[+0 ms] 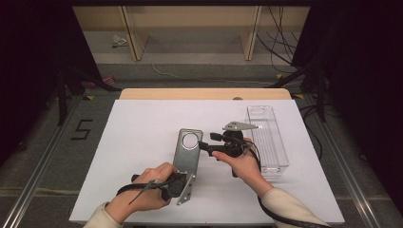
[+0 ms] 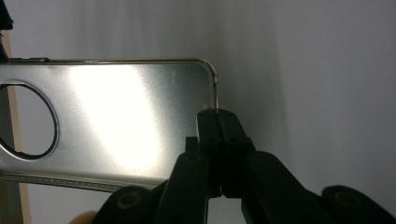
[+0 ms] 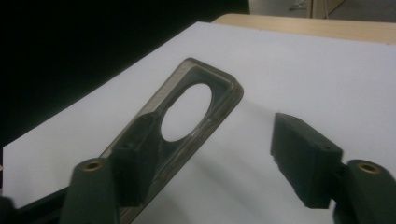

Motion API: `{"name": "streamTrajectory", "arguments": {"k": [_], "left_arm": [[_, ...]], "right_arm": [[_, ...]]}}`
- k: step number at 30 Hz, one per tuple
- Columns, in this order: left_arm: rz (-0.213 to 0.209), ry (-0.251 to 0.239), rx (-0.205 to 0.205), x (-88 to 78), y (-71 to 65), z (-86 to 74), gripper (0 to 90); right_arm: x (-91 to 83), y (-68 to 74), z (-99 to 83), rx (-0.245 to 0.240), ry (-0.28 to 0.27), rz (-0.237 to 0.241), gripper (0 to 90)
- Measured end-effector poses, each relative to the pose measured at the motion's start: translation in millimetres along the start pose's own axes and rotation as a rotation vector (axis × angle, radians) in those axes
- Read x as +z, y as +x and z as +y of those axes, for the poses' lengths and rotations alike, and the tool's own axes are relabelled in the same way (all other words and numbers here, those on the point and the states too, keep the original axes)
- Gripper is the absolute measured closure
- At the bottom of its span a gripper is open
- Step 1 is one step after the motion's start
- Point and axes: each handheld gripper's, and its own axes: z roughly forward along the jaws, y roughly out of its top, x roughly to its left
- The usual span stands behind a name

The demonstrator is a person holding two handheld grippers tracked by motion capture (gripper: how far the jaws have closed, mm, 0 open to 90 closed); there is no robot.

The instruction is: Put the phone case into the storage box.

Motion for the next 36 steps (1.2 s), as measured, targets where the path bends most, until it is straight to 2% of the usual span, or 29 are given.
{"name": "streamTrajectory", "arguments": {"k": [11, 12, 16, 21, 24, 30, 36], "left_arm": [[-0.008, -0.006, 0.009, 0.1, -2.0, 3.6, 88.7], [-0.014, -0.005, 0.019, -0.2, -1.7, 4.4, 88.7], [-0.012, -0.003, 0.013, 0.7, -2.2, 4.1, 88.7], [-0.017, 0.001, 0.018, 3.9, -3.4, 4.6, 88.7], [-0.020, 0.000, 0.018, 6.0, -4.9, 5.0, 88.6], [-0.017, 0.013, 0.028, 11.5, -5.7, 5.9, 88.4], [-0.015, 0.014, 0.020, 17.0, -6.0, 5.3, 88.3]], "right_arm": [[8.1, -2.7, 5.1, 0.058, 0.022, -0.008, 50.6], [8.5, -3.1, 5.1, 0.059, 0.025, -0.005, 52.7], [7.8, -3.2, 5.7, 0.062, 0.027, -0.002, 62.7], [7.5, -2.7, 6.0, 0.088, 0.033, 0.000, 66.1], [6.9, -2.0, 7.1, 0.119, 0.019, 0.014, 69.2], [3.3, 2.6, 11.0, 0.125, 0.019, 0.005, 73.0], [0.1, 5.8, 13.2, 0.139, 0.000, 0.020, 76.4]]}}
